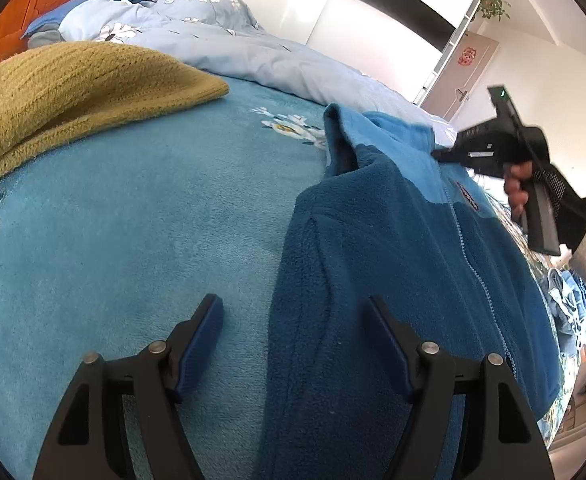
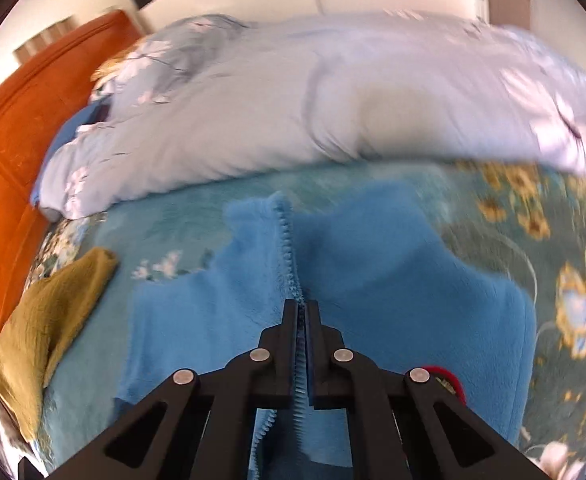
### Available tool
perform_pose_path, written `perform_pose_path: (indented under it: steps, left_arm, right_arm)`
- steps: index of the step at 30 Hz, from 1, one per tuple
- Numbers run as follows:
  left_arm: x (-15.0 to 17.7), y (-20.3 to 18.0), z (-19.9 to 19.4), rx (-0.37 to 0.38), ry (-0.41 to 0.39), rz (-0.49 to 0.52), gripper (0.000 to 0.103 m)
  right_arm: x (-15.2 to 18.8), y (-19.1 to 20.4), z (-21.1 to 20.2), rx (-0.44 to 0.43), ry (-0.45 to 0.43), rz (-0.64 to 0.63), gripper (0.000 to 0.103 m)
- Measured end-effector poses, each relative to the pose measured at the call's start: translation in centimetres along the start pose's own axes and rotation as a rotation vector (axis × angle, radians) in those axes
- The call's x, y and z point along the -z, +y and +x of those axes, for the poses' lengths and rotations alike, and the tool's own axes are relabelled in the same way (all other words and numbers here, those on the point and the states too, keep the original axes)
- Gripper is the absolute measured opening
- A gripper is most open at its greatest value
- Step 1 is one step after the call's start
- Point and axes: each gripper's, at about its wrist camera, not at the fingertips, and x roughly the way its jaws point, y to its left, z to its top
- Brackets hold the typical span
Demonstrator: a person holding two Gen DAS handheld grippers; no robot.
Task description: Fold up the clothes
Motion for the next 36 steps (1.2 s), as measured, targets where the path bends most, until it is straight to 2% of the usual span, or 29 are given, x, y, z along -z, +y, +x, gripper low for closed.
perform_pose_path:
  steps: [3,6,8,12,13,15,17,18,19,21,23,24,26,27,28,29,33,36]
  left_arm:
    - [0.0,0.2,0.0,0.010,-0.002,-0.008,0.074]
    - [0.0,0.3,0.0,0.016,-0.002,-0.013,0.074]
    - [0.0,0.4,-0.1,0.033,-0.005,-0.020,0.077]
    - [0.0,0.9,-0.2,0.087,-0.011,-0.049,0.080]
    - [0.0,0.9,-0.2,0.084,-0.010,-0.047,0.080]
    - [0.0,0.8,-0.2,0.080,-0.011,-0.042,0.080]
    - [0.1,0.7,-0.3,0.076,-0.014,-0.039,0.079]
    - [0.1,0.7,-0.3,0.073,-0.019,-0.041,0.079]
    - [0.1,0.7,-0.4,0.070,-0.023,-0.042,0.077]
    - [0.1,0.9,-0.5,0.062,-0.028,-0.048,0.064]
    - [0.1,1.2,-0.4,0.091,-0.020,-0.066,0.040]
    - [0.2,1.3,-0.3,0.110,-0.011,-0.071,0.036]
    - [0.2,1.2,-0.3,0.124,-0.005,-0.066,0.028]
    - [0.3,1.1,-0.3,0.129,-0.002,-0.063,0.027]
    - [0.3,1.0,-0.4,0.127,-0.003,-0.058,0.026]
    - [0.4,0.8,-0.5,0.126,-0.004,-0.052,0.025]
    - [0.7,0.5,-0.9,0.124,-0.008,-0.037,0.023]
    - [0.8,0.2,-0.8,0.120,-0.001,-0.022,0.023]
  right_arm:
    - [0.3,-0.5,0.7,0.008,0.007,0.022,0.000]
    - [0.4,0.0,1.3,0.057,0.038,-0.028,0.000]
    - [0.5,0.4,0.2,0.080,-0.004,-0.034,0.003]
    - [0.6,3.8,-2.9,0.042,-0.094,-0.106,0.004]
    - [0.9,5.5,-2.9,-0.008,-0.073,-0.143,0.005]
    - [2.1,9.4,-1.8,-0.108,0.007,-0.230,0.014]
    - [3.6,13.2,-0.3,-0.158,0.077,-0.307,0.038]
    - [4.4,14.9,0.5,-0.162,0.099,-0.338,0.039]
    - [5.1,16.5,1.4,-0.140,0.120,-0.373,0.041]
    - [6.1,18.4,3.0,-0.083,0.161,-0.406,0.041]
    - [6.7,19.3,4.2,-0.018,0.185,-0.422,0.041]
    - [6.8,19.3,4.4,0.018,0.186,-0.428,0.041]
    - [6.9,19.2,4.8,0.091,0.185,-0.440,0.039]
    - [6.8,19.0,4.9,0.103,0.192,-0.435,0.033]
    - [6.6,18.8,4.9,0.110,0.200,-0.429,0.020]
    - [6.5,18.6,4.9,0.117,0.207,-0.422,0.014]
    - [5.4,17.3,3.3,0.141,0.132,-0.387,0.002]
    - [4.6,15.6,2.4,0.130,0.111,-0.332,0.000]
